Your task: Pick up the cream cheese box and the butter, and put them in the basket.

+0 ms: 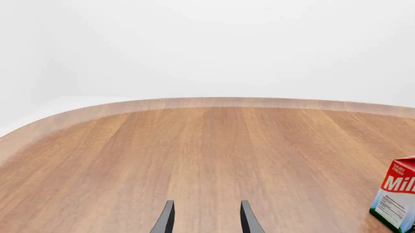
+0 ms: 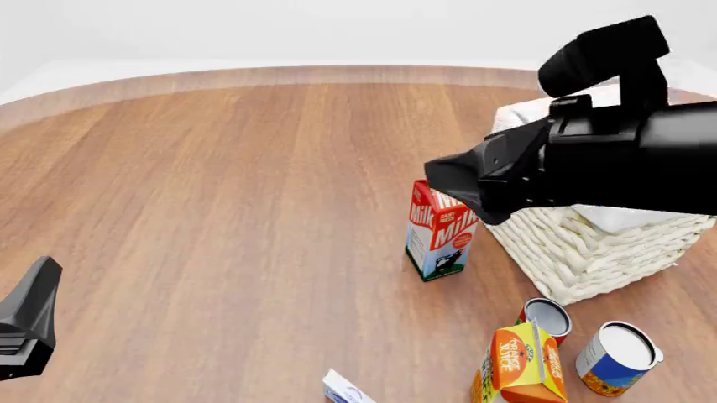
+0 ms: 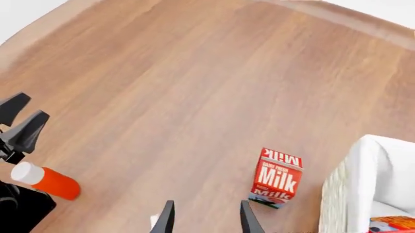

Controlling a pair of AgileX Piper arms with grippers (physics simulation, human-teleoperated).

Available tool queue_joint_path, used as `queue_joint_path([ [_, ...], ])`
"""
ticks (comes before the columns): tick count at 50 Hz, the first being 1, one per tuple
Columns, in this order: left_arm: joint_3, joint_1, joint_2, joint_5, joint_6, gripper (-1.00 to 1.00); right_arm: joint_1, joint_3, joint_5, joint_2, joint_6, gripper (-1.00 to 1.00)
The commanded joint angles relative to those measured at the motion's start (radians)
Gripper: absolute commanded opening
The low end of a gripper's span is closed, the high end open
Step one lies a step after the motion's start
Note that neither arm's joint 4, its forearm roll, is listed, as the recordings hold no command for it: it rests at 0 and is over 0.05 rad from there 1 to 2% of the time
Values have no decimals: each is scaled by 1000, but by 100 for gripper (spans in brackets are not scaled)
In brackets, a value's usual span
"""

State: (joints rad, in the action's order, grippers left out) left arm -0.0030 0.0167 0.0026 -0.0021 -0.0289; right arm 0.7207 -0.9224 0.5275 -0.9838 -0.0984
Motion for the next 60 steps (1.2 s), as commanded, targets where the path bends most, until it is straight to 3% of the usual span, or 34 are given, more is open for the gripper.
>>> queue_joint_path([
  [1,0,0,0,0,0,100,68,31,-11,-54,-3,100],
  [25,0,0,0,0,0,100,176,140,-109,-181,-96,100],
  [60,0,0,0,0,0,100,257,241,-258,-349,-156,100],
])
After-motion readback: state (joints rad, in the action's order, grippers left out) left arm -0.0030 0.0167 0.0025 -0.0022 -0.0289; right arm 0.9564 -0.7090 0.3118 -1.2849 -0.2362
